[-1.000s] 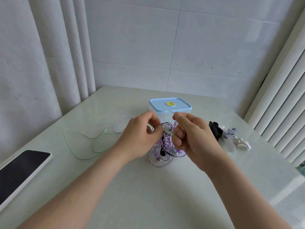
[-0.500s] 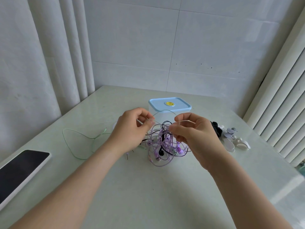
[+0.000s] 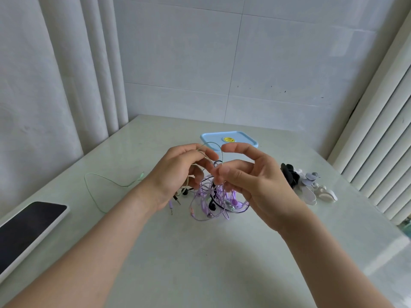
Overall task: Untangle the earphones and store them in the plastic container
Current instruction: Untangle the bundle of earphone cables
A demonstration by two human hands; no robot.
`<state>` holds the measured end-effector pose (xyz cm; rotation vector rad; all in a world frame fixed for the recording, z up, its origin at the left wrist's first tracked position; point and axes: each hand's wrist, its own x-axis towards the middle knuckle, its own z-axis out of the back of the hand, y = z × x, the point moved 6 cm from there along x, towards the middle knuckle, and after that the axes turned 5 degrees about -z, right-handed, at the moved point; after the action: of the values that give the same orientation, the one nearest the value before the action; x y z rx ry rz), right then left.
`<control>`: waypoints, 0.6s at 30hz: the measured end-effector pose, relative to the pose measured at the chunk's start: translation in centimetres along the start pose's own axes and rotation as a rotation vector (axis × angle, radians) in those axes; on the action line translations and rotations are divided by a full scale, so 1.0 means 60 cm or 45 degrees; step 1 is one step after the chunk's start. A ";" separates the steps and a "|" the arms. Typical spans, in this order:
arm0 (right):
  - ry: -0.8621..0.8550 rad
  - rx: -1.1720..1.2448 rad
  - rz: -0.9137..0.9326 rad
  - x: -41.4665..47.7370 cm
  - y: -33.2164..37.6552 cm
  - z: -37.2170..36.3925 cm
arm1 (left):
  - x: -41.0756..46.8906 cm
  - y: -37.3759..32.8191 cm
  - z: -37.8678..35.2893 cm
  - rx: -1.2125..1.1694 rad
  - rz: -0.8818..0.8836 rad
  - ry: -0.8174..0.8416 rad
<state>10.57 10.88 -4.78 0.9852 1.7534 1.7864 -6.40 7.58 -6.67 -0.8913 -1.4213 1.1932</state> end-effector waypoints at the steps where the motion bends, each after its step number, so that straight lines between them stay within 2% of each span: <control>1: -0.039 -0.084 0.052 0.000 0.002 0.003 | -0.001 0.001 -0.003 0.007 0.022 0.016; 5: -0.198 -0.292 0.238 -0.001 0.009 0.008 | -0.005 0.007 -0.010 0.107 0.121 0.040; 9: -0.287 -0.303 0.311 0.002 0.010 0.014 | -0.007 0.015 -0.006 0.189 0.180 -0.012; 15: -0.180 0.311 0.071 0.005 0.009 0.018 | -0.013 0.006 -0.013 0.199 0.168 0.002; 18: -0.102 0.364 -0.038 0.000 0.013 0.011 | -0.011 0.003 -0.012 0.150 0.150 0.026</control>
<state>11.17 11.24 -4.07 1.1184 1.9974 1.4833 -5.58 7.13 -7.02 -0.9127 -1.2832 1.3385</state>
